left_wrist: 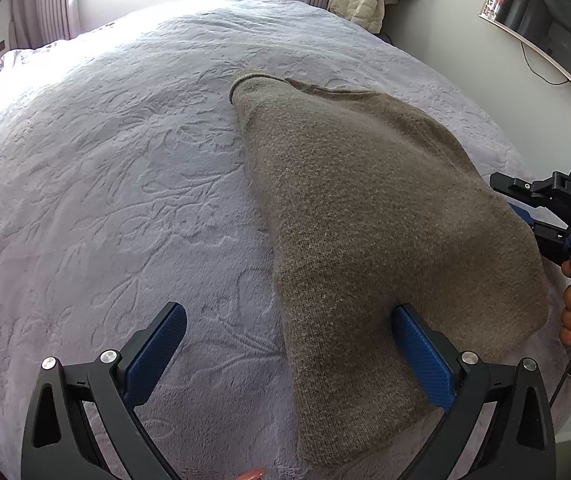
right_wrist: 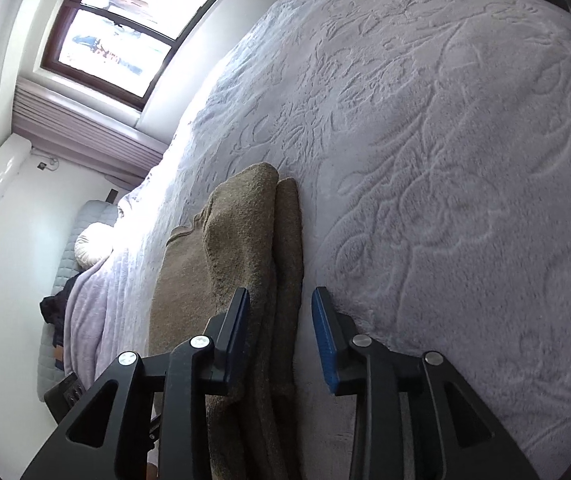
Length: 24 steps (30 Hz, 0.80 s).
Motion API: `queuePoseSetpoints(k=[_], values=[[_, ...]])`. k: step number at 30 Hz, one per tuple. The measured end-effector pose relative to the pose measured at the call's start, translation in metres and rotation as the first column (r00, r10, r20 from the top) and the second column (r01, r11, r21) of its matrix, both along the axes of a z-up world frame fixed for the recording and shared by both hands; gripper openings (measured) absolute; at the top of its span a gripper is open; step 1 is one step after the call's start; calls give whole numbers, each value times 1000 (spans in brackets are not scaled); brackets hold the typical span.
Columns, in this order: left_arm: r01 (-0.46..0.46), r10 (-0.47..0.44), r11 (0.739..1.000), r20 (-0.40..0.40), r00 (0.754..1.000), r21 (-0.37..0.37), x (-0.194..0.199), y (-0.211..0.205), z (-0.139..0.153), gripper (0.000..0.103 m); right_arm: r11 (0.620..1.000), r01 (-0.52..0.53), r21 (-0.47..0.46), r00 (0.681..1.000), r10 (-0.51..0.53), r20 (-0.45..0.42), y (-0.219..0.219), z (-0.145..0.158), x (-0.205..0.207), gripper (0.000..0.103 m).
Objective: Fold small clothes
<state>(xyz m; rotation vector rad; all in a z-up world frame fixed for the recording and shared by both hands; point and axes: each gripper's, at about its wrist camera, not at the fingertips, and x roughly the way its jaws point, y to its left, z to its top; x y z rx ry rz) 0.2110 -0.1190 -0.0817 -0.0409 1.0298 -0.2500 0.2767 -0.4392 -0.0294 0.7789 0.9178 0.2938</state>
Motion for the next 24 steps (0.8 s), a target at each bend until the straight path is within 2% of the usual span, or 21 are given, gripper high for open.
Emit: queuePoseSetpoints(k=[4,9,11,14,19,22,24], values=[[18,-18,1000,-22,1000,-22,2,2,-3,103,1000,-6,19,1000,6,10,1,-1,-4,44],[23,-29,992,-49,998,-125,14,17,-1,103,998,-49,50,998,47,31,3,4,-3,66],[19,-31,983,-63,998,-182,22,22,0,103,996,-78,35,997,78,22,9,6,4,68],[56,-84,958,-86,993,-281,35,20,-3,103,991,-135,11,991,135,8,20,6,19,68],[120,-169,940,-130,977,-319,55,4,-16,103,967,-254,25,965,255,-51,39,-5,46,68],[146,-210,918,-141,967,-368,64,-4,-21,103,960,-278,37,957,280,-79,47,-12,61,68],[145,-212,918,-150,966,-368,65,-9,-23,103,961,-272,51,957,276,-87,49,-17,67,68]])
